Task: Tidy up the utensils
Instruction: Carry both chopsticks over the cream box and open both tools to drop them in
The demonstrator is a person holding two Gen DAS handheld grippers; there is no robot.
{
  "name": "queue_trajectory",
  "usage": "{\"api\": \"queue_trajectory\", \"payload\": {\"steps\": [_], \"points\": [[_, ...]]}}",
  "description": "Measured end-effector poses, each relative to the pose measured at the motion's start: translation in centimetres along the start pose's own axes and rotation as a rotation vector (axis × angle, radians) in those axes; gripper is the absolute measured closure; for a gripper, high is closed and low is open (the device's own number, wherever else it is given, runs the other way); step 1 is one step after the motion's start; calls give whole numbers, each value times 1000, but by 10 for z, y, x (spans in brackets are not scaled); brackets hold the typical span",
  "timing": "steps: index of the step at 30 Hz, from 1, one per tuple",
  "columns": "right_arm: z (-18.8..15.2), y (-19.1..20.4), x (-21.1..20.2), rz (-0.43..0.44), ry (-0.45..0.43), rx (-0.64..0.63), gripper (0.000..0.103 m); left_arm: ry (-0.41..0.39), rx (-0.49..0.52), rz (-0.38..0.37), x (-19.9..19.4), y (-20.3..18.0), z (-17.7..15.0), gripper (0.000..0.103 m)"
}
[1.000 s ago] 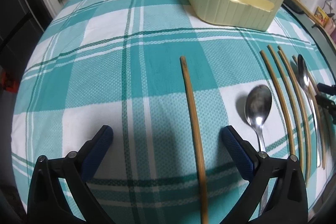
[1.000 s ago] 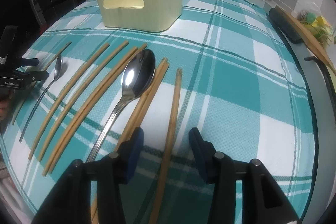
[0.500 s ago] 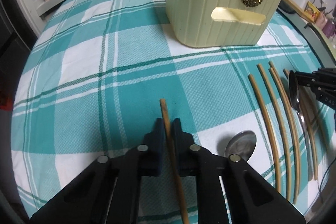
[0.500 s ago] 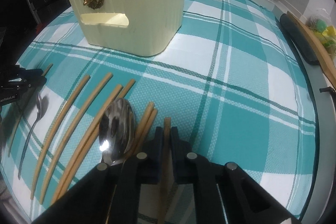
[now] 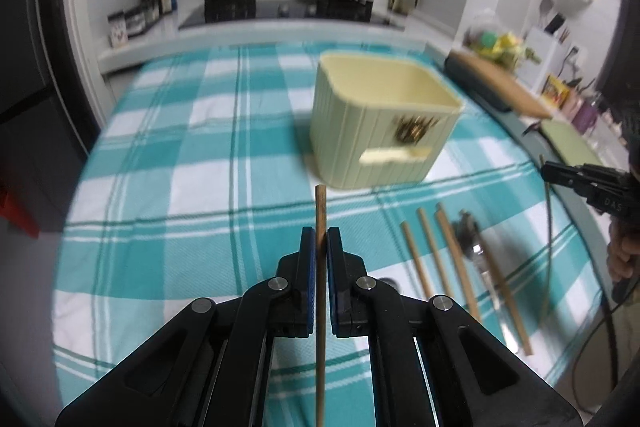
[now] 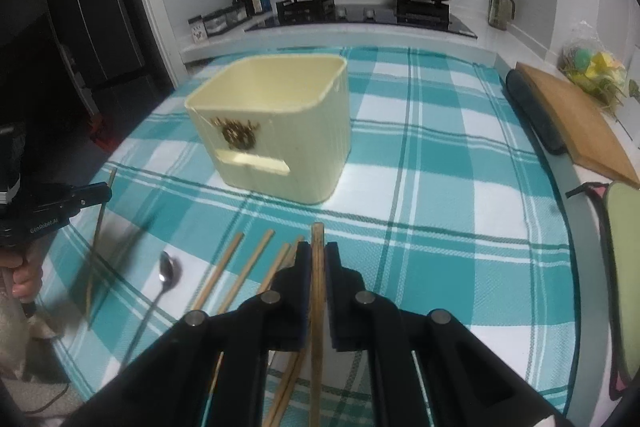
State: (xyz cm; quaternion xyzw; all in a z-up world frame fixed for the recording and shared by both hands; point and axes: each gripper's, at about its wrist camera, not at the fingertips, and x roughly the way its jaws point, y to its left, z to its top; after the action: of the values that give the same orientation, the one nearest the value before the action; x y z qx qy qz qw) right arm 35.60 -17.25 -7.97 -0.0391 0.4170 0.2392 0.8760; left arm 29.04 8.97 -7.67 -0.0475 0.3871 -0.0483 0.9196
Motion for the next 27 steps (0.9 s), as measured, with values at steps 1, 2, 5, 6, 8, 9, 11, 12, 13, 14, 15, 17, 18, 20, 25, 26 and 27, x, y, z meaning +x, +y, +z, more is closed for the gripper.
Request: {"api": "queue_trajectory", "payload": {"steps": [1, 2, 5, 6, 8, 9, 11, 12, 13, 14, 15, 17, 18, 20, 25, 26, 27], "points": [[3, 3, -15, 9, -28, 0, 96, -24, 3, -9, -12, 0, 4, 99], [6, 5, -26, 15, -50, 0, 96, -48, 7, -17, -24, -2, 7, 99], [13, 14, -62, 36, -124, -3, 96, -116, 13, -33, -54, -3, 16, 100], [14, 17, -72, 39, -145, -6, 96, -138, 11, -40, -63, -4, 20, 100], [18, 23, -89, 42, -189, -16, 96, -172, 8, -54, -75, -5, 26, 100], [21, 27, -96, 42, -210, -21, 96, -190, 8, -60, -80, -6, 29, 100], [25, 33, -106, 33, -250, -28, 96, -216, 11, -68, -85, -8, 36, 100], [28, 36, -110, 26, -273, -32, 96, -222, 11, -72, -87, -8, 40, 100], [31, 38, -113, 16, -295, -35, 96, -225, 8, -81, -87, -9, 44, 100], [35, 40, -116, 4, -321, -39, 96, -228, 4, -88, -88, -9, 48, 100], [40, 43, -118, -2, -348, -40, 96, -231, -2, -97, -89, -9, 52, 100], [50, 45, -121, -3, -389, -29, 96, -237, -11, -113, -91, -9, 62, 100], [55, 46, -121, -2, -403, -23, 96, -241, -14, -119, -94, -9, 66, 100], [68, 47, -122, 0, -439, -9, 96, -253, -18, -132, -99, -9, 77, 100], [111, 50, -123, -5, -539, -10, 96, -300, -14, -142, -112, -13, 116, 100], [121, 50, -122, -3, -554, -7, 96, -308, -13, -146, -112, -13, 126, 100], [131, 49, -120, 0, -567, -3, 96, -317, -10, -146, -112, -15, 136, 100]]}}
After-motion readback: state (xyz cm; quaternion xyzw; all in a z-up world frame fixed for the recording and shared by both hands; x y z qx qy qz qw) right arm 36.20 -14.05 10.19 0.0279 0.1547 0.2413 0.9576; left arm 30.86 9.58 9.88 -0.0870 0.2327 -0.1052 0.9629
